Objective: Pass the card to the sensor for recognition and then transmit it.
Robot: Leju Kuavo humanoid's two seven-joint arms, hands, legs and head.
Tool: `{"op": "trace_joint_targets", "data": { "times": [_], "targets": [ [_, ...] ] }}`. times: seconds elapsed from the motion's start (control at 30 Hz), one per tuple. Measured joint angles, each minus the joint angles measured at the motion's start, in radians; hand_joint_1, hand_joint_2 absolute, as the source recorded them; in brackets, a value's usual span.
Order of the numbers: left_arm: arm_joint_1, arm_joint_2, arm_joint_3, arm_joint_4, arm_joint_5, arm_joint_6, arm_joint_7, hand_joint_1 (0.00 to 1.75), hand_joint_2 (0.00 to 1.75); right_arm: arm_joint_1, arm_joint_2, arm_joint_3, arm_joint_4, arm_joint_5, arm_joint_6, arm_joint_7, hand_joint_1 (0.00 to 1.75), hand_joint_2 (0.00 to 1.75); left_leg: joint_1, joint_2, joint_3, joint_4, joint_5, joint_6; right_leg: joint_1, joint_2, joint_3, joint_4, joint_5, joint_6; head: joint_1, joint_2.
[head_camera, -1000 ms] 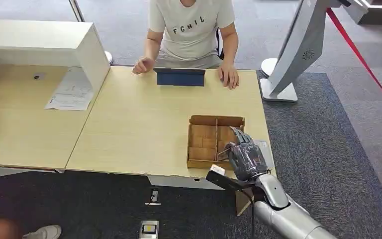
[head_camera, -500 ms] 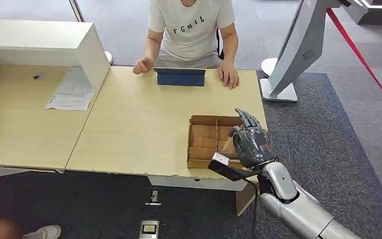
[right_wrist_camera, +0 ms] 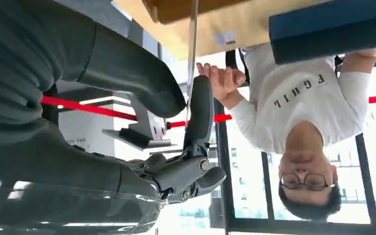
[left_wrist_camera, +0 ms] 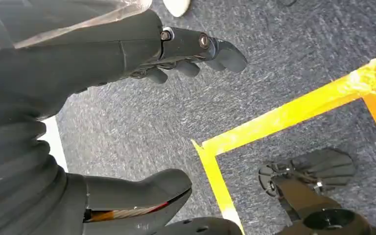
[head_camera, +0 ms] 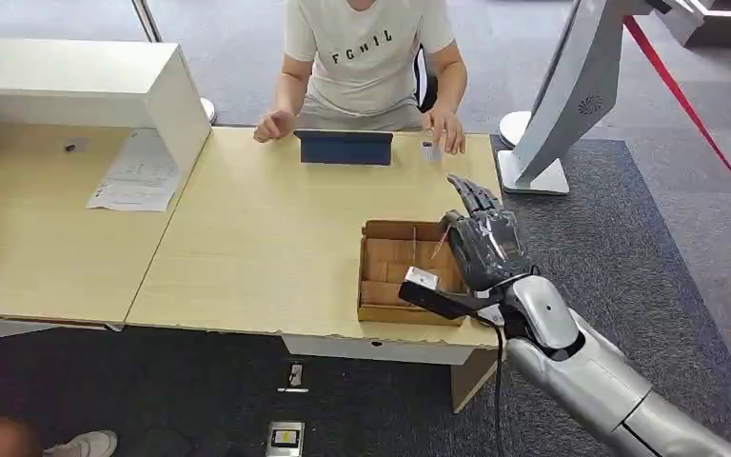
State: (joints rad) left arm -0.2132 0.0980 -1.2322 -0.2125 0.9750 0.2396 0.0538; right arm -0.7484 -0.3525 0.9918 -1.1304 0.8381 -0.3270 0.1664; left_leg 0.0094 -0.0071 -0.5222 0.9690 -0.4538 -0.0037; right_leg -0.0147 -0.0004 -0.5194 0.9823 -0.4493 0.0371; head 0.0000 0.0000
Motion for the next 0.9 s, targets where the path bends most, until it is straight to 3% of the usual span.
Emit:
{"op": "trace_joint_targets", "data": {
  "times": [0.4, 0.9],
  "targets": [
    [-0.017, -0.007, -0.02, 0.0, -0.018, -0.023, 0.007, 0.0, 1.75, -0.178, 0.091, 0.0, 0.189, 0.016, 0.058, -0.015, 1.75, 1.75, 0.0, 0.0, 0.0, 0.0, 0.0, 0.0, 0.0, 0.0, 0.0, 0.0, 0.0, 0.0, 0.0, 0.0],
    [-0.026, -0.014, -0.033, 0.0, -0.026, -0.024, 0.012, 0.0, 1.75, -0.27, 0.176, -0.004, 0.446, 0.018, 0.071, 0.013, 1.75, 1.75, 0.0, 0.0, -0.001, 0.0, 0.0, 0.0, 0.0, 0.0, -0.001, 0.0, 0.0, 0.0, 0.0, 0.0]
  ]
}}
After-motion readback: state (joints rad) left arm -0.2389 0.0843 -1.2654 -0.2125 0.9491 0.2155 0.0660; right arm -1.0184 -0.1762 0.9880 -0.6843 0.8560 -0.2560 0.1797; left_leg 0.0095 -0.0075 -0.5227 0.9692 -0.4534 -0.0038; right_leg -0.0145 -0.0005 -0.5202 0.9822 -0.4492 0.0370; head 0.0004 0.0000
